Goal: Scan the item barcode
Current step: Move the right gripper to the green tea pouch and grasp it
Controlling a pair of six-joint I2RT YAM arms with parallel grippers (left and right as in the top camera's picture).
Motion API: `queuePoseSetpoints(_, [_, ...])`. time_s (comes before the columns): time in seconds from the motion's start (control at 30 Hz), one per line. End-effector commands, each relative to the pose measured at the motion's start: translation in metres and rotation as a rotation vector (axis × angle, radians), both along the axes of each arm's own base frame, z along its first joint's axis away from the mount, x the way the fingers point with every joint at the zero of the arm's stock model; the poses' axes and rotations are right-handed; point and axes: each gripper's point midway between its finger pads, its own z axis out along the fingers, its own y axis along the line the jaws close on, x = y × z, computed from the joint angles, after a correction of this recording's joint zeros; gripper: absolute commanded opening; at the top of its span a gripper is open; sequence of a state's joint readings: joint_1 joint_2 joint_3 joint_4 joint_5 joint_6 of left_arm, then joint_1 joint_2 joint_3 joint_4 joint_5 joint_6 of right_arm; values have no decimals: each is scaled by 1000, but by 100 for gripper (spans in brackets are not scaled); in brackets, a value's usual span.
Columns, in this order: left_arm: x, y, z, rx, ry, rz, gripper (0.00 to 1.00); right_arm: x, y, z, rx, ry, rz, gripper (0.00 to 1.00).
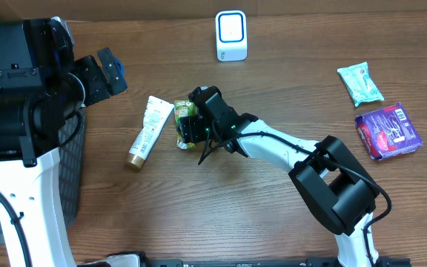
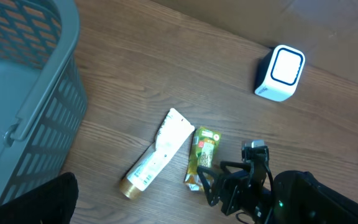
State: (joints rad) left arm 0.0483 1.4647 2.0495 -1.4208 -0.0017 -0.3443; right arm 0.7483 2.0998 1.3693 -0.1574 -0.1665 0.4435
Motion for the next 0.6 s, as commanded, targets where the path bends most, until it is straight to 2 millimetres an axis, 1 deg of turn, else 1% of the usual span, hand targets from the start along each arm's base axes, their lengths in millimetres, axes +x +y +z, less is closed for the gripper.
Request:
queuePoseSetpoints(0.0, [1,3,4,12,-12,4,100,0,8,1,8,-6,-6,70])
queuePoseSetpoints(0.2, [1,3,4,12,-12,4,100,-1,8,-20,-9,20,-29,69])
queuePoseSetpoints(0.23, [1,3,4,12,-12,4,100,0,8,-23,-7,29,-39,67])
queuePoseSetpoints(0.33, [1,3,4,12,-12,4,100,0,9,-24,-5,27,-39,62])
queuePoseSetpoints(0.47, [1,3,4,12,-12,4,100,-1,8,-25,-12,35,-38,45])
queuePoseSetpoints(0.57, [1,3,4,12,-12,4,100,-3,4,-27,-19,55,-37,24])
